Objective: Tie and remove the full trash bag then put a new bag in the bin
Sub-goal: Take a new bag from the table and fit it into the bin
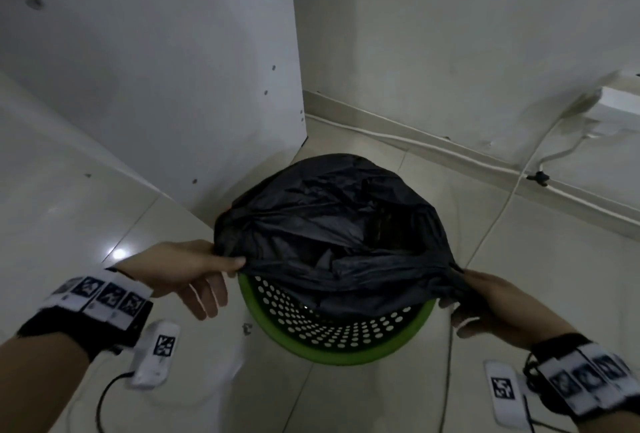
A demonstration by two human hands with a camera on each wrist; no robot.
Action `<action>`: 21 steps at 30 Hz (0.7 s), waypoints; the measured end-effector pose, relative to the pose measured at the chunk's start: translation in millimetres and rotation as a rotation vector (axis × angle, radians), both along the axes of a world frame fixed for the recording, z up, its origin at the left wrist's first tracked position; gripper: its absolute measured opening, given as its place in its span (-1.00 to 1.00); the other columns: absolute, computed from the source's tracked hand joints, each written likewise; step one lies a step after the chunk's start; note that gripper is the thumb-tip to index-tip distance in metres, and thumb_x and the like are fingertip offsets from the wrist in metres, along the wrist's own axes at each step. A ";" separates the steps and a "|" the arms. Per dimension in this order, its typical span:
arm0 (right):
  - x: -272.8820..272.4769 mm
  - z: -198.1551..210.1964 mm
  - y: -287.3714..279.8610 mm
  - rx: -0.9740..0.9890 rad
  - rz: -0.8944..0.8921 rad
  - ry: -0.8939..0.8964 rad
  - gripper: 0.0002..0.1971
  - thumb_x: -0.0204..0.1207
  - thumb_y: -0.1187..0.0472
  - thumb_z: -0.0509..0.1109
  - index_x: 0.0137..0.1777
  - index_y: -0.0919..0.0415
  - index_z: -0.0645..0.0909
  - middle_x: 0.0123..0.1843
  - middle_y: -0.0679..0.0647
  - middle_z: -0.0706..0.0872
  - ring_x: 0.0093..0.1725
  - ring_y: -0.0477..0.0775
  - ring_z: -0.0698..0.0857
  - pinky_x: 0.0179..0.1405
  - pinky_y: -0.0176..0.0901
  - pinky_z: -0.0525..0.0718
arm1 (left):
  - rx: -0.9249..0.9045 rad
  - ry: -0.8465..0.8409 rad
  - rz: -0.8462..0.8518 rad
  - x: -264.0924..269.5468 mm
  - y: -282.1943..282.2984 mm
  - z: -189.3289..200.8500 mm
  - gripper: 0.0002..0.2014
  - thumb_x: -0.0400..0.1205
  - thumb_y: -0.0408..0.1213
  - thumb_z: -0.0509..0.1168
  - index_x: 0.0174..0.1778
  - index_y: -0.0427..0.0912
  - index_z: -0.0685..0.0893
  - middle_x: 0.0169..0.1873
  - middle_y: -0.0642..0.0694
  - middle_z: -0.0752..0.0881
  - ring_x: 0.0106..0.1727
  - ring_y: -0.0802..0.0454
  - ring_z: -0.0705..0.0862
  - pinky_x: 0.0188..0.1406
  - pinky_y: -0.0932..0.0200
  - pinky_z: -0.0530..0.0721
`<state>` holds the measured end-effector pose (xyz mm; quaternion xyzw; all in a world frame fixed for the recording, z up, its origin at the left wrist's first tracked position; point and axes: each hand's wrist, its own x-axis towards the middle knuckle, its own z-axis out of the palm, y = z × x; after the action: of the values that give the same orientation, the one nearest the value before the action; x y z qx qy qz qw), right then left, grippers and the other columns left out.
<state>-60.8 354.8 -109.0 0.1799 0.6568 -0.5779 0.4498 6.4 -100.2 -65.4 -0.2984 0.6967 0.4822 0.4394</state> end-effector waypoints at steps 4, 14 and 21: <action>10.0 5.8 -10.8 -0.186 -0.021 -0.028 -0.21 0.06 0.00 0.78 0.31 0.24 0.65 -0.08 0.32 0.79 -0.40 0.28 0.77 -0.44 0.02 0.79 | 0.069 -0.008 -0.065 5.6 22.8 -2.5 -0.43 0.50 0.08 0.41 0.24 -0.33 0.65 -0.12 -0.47 0.83 -0.17 -0.37 0.84 -0.21 -0.12 0.84; 6.6 -5.8 -11.2 -0.328 -0.217 0.186 -0.52 0.49 0.57 0.25 0.39 0.25 0.57 -0.06 0.30 0.62 -0.33 0.13 0.51 -0.42 -0.09 0.45 | 0.159 0.451 0.467 -37.4 32.2 -27.2 -0.87 0.66 -0.57 0.33 0.04 -0.31 0.57 -0.36 -0.28 0.69 -0.48 -0.05 0.74 -0.27 -0.06 0.87; 27.1 -43.8 5.6 -0.047 -0.106 0.266 -0.59 0.48 0.50 0.46 0.34 0.37 0.63 -0.09 0.25 0.77 -0.31 0.07 0.60 -0.39 -0.06 0.52 | 0.038 0.316 0.242 -17.8 2.8 -58.5 -0.68 0.54 -0.48 0.40 0.19 -0.32 0.55 -0.14 -0.27 0.65 -0.33 -0.05 0.62 -0.19 -0.03 0.84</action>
<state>-33.7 360.4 -152.8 0.1258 0.6865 -0.6347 0.3317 -11.3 -97.5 -123.8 -0.2921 0.7069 0.5852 0.2692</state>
